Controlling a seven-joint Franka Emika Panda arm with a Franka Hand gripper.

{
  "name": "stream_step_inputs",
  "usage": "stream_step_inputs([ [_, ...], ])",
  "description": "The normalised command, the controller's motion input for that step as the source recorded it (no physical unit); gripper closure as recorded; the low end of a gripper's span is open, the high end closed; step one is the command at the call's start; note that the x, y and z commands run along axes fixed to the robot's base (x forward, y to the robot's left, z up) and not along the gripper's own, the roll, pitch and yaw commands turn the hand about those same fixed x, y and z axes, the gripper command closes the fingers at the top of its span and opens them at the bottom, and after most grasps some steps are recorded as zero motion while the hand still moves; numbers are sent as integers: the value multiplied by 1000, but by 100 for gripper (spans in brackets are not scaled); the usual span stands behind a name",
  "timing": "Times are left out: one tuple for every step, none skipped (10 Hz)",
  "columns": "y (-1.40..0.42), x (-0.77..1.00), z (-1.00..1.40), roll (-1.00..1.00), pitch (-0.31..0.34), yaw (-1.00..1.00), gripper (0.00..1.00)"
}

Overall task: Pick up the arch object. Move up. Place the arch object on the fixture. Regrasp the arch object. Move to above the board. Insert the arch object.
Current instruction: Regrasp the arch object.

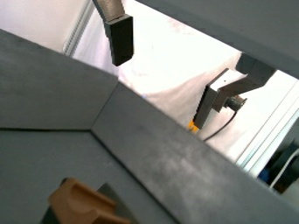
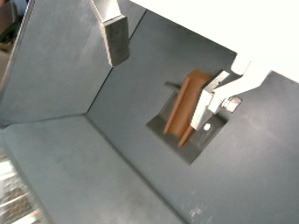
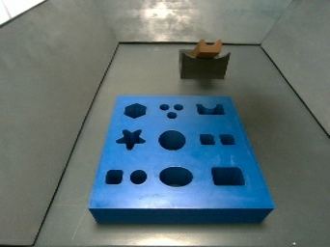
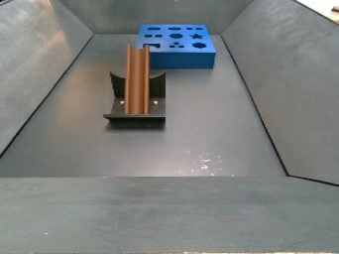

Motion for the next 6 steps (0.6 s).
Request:
stream_step_inputs([
  [-54, 104, -7, 393, 132, 231, 0],
  [-35, 93, 5, 230, 88, 235, 0],
  [-40, 83, -1, 185, 48, 231, 0],
  [-48, 80, -7, 161, 10, 212, 0],
  [46, 34, -1000, 114, 46, 142, 0],
  [46, 37, -1000, 111, 37, 123, 0],
])
